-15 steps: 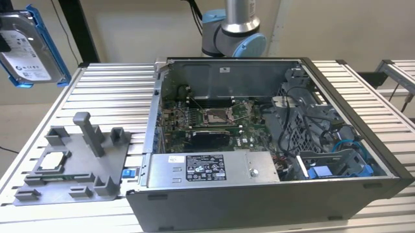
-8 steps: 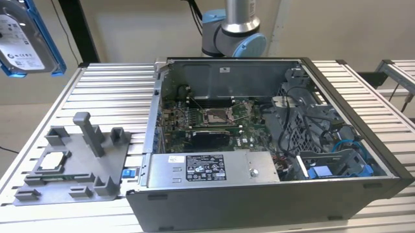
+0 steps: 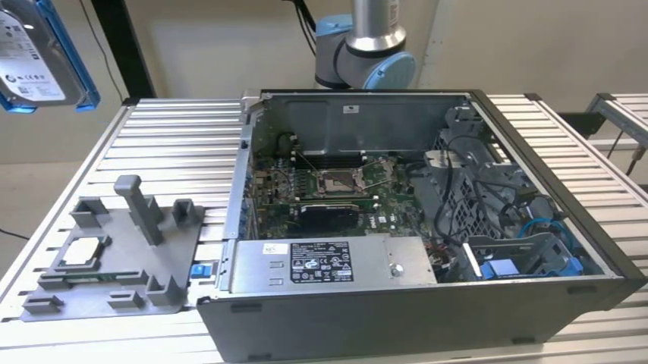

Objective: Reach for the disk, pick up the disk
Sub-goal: 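Pick up the disk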

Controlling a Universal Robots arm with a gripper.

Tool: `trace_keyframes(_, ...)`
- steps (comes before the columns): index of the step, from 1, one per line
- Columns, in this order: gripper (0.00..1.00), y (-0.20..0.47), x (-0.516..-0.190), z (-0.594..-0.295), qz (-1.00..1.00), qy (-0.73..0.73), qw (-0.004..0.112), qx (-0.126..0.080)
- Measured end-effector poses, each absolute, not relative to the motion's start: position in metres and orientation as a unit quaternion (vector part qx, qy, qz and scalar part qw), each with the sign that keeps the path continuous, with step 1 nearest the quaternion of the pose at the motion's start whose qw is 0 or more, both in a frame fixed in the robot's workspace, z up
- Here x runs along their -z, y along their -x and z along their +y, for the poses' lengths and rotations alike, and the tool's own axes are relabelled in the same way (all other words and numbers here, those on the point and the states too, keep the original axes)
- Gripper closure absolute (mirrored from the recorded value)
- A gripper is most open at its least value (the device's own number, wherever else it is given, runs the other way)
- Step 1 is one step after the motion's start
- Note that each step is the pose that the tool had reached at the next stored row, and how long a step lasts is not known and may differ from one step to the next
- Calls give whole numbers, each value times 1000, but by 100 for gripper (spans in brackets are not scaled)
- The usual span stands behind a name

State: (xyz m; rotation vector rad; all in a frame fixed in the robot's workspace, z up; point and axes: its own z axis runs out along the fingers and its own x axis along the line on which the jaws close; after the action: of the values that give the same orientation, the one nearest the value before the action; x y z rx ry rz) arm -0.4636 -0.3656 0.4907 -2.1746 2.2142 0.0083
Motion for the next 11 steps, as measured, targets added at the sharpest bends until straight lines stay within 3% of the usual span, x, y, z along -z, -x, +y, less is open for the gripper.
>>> trace_keyframes(11, 100, 460, -491, -366, 713, 701, 20, -3)
